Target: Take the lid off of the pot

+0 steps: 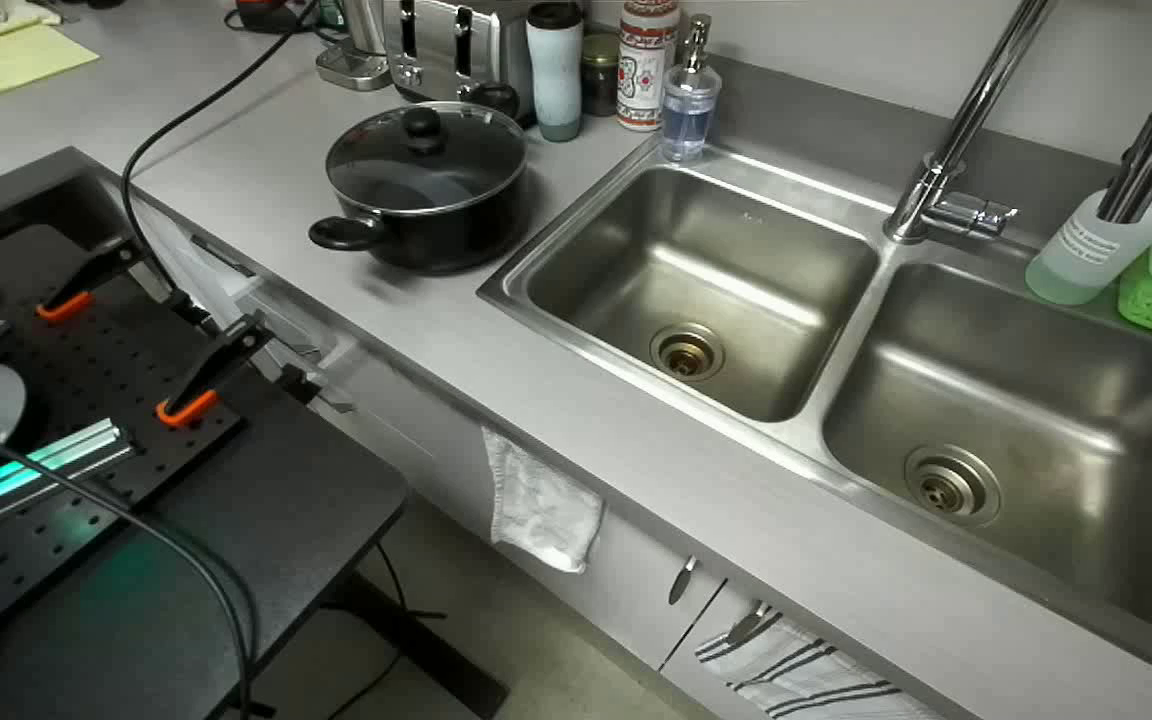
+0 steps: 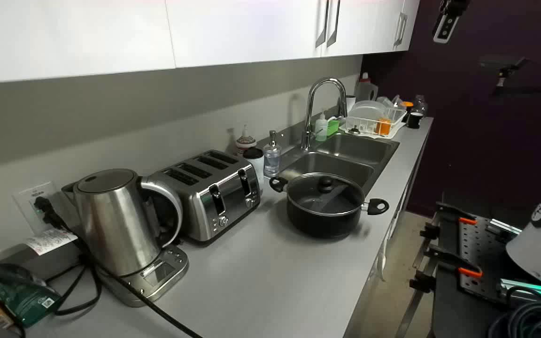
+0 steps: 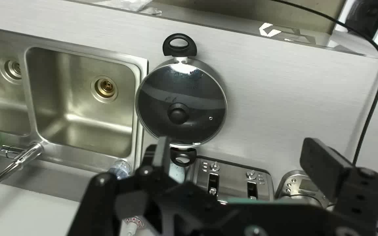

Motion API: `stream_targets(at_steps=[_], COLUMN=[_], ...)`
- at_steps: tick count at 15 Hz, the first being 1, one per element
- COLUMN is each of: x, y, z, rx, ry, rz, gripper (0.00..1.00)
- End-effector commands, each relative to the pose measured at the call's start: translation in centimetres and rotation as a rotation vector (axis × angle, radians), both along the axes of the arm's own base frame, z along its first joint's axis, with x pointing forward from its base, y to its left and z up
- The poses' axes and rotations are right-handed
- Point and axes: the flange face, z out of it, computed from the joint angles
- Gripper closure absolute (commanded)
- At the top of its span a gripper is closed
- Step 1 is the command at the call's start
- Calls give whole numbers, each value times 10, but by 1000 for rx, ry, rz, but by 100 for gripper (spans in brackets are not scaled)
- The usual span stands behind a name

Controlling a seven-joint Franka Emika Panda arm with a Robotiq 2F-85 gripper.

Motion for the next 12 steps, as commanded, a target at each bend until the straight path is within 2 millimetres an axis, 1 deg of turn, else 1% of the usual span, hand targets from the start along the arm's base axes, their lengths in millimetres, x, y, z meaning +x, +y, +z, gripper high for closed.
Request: stream_targets(at_steps=[1, 8, 12], x=[0, 0, 12], y=[0, 0, -7], z=[1, 1, -7], rx=[0, 0, -1], ry=[0, 0, 20], rz=[0, 0, 2], gripper=[0, 0, 0])
